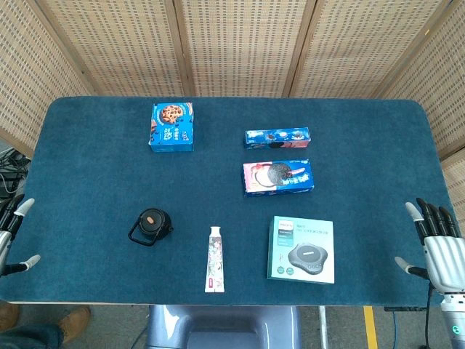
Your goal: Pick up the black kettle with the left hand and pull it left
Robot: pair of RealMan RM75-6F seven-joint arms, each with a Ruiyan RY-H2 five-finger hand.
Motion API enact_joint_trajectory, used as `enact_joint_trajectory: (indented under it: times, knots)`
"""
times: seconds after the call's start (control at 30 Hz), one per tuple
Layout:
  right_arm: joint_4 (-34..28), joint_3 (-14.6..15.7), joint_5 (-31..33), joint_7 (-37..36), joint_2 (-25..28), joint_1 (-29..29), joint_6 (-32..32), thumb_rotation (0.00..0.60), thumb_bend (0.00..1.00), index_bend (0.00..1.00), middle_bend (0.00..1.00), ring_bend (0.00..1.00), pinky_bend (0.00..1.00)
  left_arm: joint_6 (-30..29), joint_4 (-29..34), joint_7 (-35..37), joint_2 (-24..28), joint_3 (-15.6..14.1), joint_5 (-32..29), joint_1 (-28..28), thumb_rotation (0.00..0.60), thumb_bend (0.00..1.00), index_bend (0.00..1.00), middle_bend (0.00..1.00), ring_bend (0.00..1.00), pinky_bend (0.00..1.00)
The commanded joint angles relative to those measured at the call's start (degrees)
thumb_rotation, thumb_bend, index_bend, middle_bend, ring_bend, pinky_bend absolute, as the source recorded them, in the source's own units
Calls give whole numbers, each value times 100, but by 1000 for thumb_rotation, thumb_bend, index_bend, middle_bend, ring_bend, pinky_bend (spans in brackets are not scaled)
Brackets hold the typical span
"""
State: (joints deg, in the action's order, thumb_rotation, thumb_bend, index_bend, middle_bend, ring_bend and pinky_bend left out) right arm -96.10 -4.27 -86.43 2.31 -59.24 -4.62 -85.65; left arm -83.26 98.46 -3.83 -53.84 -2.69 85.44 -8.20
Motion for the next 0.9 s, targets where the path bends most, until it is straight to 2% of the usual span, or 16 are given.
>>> enact_joint_trajectory:
  times: [0.03,0.17,0.3,0.43,0.47,0.53,0.6,0.67,0.77,0.9]
  knots:
    - [-4,-2,8,-10,7,2,4,600,0,0,0,0,0,-12,16,-46,-10,9,35,20,600,0,0,0,0,0]
    - [-16,7,32,-24,14,4,36,600,0,0,0,0,0,15,61,-47,-14,-11,115,39,600,0,0,0,0,0]
    - [-44,-15,46,-55,40,10,12,600,0,0,0,0,0,319,177,46,-5,-111,342,-85,600,0,0,0,0,0]
    - [-47,-13,58,-73,49,-3,52,600,0,0,0,0,0,837,308,4,-88,-33,555,-488,600,0,0,0,0,0]
    - [-41,-14,68,-86,49,-7,66,600,0,0,0,0,0,1119,427,26,-116,44,597,-721,600,0,0,9,5,0]
    - [-30,-22,84,-108,51,-12,76,600,0,0,0,0,0,1470,558,56,-123,149,543,-985,600,0,43,85,64,0]
    - [-17,-32,109,-138,54,-16,91,600,0,0,0,0,0,1966,711,176,-192,286,386,-1330,600,0,168,236,194,0]
    - [-7,-39,131,-159,53,-17,99,600,0,0,0,0,0,2403,815,229,-203,369,143,-1579,600,0,261,323,267,0]
    - [17,-52,159,-205,44,-19,109,600,0,0,0,0,0,2978,916,-32,-255,495,-246,-1940,600,0,327,380,302,0]
    - [41,-53,184,-217,38,-31,147,600,0,0,0,0,0,3279,992,-505,-413,559,-654,-2176,600,0,334,384,303,0]
